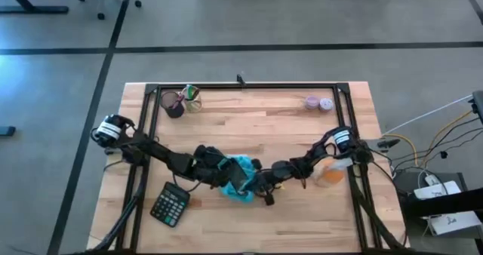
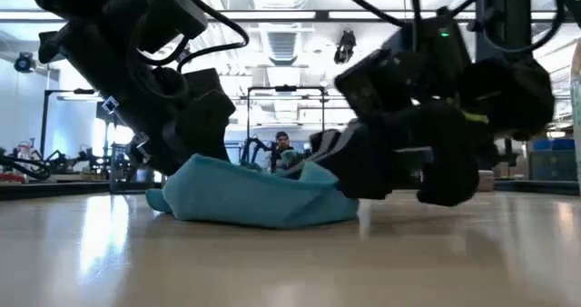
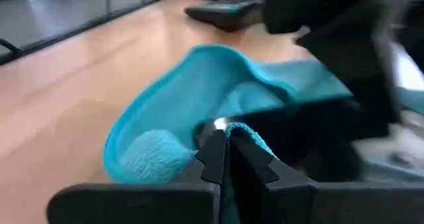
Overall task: Apply microfiber cloth
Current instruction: Wipe the front of the cellphone with the blue microfiber cloth
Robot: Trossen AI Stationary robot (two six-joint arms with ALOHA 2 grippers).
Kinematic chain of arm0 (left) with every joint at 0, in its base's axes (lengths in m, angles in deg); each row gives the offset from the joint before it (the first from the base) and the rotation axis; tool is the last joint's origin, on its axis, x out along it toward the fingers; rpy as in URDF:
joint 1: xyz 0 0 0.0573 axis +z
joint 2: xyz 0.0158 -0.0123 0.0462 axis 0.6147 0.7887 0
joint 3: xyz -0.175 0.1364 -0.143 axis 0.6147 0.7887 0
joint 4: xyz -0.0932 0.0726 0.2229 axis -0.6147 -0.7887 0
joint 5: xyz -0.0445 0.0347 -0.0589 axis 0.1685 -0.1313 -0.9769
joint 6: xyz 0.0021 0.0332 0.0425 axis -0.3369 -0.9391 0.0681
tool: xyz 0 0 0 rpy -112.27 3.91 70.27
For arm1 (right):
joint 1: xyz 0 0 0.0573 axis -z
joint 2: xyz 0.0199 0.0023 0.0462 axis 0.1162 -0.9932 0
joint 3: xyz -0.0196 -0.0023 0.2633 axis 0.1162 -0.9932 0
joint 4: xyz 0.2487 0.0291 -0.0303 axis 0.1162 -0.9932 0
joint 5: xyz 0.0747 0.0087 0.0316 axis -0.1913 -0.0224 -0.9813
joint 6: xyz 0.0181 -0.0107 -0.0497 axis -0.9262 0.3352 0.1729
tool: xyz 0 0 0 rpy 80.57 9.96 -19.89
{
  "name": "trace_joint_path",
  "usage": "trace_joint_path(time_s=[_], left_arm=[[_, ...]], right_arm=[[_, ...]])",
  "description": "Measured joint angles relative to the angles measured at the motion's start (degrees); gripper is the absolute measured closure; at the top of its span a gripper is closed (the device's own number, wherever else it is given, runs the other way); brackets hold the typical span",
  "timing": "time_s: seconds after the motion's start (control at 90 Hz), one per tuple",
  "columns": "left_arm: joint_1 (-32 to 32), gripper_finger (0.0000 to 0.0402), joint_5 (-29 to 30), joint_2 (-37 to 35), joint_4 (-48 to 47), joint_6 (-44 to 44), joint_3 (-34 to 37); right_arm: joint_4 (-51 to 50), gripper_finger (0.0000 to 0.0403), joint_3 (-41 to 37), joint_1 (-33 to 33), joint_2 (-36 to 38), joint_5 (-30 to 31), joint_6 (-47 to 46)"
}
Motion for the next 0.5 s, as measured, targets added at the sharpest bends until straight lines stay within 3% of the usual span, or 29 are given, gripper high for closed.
trace_joint_path(time_s=[0.133, 0.5], left_arm=[[0.0, 0.0053, 0.0, -0.2, 0.5, -1.8, 0.0], [0.0, 0.0053, -0.2, -0.3, 1.0, -3.1, 0.0]], right_arm=[[2.4, 0.0403, 1.1, -0.1, -1.9, 1.4, -2.4], [2.3, 0.0403, 1.2, 1.8, -2.1, 24.5, -8.5]])
